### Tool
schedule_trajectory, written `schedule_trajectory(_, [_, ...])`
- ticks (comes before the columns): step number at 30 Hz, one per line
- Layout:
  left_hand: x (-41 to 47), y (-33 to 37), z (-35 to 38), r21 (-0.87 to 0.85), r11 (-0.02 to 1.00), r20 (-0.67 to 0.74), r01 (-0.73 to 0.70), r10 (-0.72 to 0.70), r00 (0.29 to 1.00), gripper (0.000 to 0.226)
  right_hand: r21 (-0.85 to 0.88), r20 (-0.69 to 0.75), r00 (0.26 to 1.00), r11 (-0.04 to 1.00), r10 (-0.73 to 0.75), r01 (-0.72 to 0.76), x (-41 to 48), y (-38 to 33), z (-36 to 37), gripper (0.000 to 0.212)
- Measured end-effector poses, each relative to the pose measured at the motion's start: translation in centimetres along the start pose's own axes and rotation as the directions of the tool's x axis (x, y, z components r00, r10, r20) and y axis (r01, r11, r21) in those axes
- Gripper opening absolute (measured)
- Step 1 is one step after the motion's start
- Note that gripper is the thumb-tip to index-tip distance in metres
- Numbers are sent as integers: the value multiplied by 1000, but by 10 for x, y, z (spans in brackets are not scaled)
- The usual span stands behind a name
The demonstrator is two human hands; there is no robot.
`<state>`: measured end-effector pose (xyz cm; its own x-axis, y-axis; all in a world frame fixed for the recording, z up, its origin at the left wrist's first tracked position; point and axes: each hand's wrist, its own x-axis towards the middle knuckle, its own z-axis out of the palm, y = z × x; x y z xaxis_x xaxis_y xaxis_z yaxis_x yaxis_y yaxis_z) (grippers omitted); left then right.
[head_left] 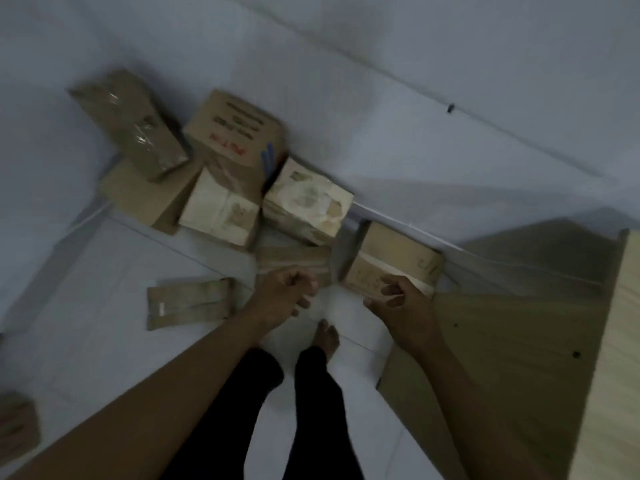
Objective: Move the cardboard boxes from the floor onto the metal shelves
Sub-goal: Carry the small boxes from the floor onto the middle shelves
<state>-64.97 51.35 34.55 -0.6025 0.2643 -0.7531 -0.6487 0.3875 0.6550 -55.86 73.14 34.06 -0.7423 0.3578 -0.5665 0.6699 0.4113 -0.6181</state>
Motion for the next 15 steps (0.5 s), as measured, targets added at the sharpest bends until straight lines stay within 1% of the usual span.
schedule_trajectory(2, [51, -30, 31, -25, 995, 32, 99, -98, 995, 6, 3, -14, 998, 998, 57, -57, 42, 44, 3, 57])
schedule_trajectory(6, [149, -102, 80, -91, 957, 39, 276, -273, 961, 13, 26, -32, 990, 990, 138, -137, 133, 134, 24, 65])
schedule_trajectory(8, [189, -137, 105, -167, 927, 31, 335, -334, 942, 5, -6, -22, 985, 985, 170, -170, 181, 178, 33, 70])
schedule_trajectory(10, [226, -170, 133, -289, 873, 19, 393, -405, 914, 1, -67, -20, 977, 975, 212, -213, 230, 219, 38, 78])
schedule_trajectory(12, [260, -198, 158, -370, 801, 22, 470, -499, 867, 11, -132, -25, 967, 958, 253, -254, 277, 254, 38, 83])
schedule_trajectory(13, [275, -208, 169, -379, 769, 61, 515, -534, 843, 15, -158, -39, 959, 946, 282, -284, 299, 269, 36, 86])
schedule_trajectory(15, [303, -217, 188, -358, 721, 170, 593, -575, 801, 17, -199, -115, 926, 905, 360, -377, 339, 292, 30, 92])
